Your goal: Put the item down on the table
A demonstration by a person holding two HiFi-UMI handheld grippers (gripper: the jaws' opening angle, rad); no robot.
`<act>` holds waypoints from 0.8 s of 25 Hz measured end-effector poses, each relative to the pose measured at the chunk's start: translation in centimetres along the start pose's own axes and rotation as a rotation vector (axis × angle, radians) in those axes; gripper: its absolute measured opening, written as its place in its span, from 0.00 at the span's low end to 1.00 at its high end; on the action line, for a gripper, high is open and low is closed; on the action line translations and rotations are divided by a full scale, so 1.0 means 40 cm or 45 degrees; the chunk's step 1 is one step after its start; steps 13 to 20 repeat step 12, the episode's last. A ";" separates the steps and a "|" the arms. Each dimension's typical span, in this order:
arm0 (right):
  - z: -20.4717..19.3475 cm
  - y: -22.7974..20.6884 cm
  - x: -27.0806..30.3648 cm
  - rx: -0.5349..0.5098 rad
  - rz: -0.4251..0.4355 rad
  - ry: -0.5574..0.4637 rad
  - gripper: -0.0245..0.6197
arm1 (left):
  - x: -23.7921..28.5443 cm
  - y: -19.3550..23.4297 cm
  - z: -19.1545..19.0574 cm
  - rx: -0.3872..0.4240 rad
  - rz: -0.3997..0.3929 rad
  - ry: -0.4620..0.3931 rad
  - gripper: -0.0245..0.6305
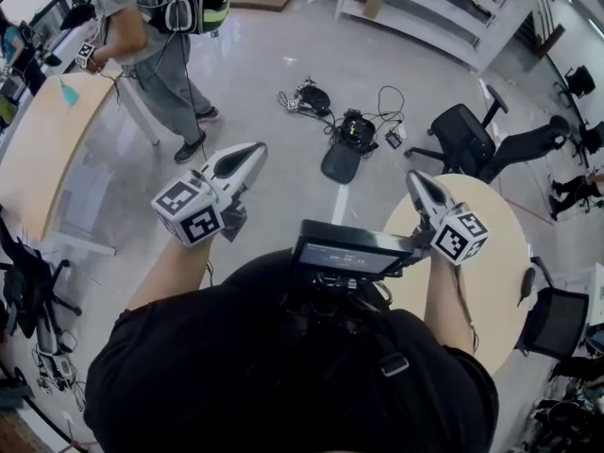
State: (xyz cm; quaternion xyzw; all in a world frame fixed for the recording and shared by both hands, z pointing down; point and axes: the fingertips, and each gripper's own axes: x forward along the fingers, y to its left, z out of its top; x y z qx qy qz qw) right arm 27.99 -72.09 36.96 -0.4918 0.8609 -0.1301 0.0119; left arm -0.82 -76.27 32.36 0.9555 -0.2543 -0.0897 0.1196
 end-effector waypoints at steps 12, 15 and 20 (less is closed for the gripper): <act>-0.006 0.033 0.000 -0.050 -0.029 -0.001 0.05 | -0.050 0.022 0.004 -0.037 -0.012 -0.032 0.04; -0.006 0.033 0.000 -0.050 -0.029 -0.001 0.05 | -0.050 0.022 0.004 -0.037 -0.012 -0.032 0.04; -0.006 0.033 0.000 -0.050 -0.029 -0.001 0.05 | -0.050 0.022 0.004 -0.037 -0.012 -0.032 0.04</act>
